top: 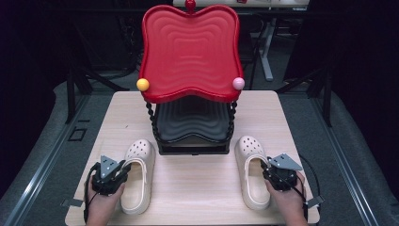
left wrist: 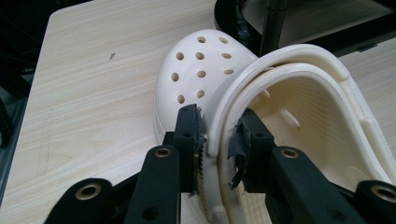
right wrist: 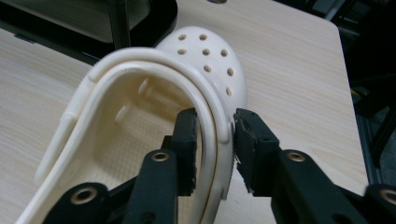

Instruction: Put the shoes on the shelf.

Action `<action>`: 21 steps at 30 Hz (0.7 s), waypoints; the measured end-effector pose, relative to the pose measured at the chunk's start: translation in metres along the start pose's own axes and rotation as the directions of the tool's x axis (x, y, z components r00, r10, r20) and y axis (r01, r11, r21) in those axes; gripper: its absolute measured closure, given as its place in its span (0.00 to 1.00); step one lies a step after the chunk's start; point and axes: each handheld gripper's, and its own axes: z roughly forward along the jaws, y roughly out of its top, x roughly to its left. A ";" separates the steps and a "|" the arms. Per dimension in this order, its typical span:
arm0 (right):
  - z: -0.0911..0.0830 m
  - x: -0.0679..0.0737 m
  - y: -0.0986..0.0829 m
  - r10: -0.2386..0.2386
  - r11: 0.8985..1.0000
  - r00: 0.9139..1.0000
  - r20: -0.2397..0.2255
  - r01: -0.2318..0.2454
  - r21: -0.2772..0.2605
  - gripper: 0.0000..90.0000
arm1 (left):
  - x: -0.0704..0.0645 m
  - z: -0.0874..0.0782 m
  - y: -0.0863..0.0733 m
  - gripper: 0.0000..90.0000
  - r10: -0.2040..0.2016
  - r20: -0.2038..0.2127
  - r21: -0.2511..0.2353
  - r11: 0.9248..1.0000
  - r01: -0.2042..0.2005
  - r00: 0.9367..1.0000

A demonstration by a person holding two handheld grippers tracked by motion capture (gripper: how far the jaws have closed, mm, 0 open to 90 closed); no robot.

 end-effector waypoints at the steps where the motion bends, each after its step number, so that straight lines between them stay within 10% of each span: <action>1: 0.001 0.000 0.001 -0.014 1.000 1.000 -0.004 0.014 -0.006 0.75 | 0.000 0.000 0.000 0.81 0.001 0.000 0.000 1.000 -0.001 1.000; 21: -0.012 0.009 0.004 -0.008 1.000 1.000 0.029 0.008 0.016 0.85 | 0.005 -0.005 0.003 0.84 0.010 0.009 -0.003 1.000 -0.010 1.000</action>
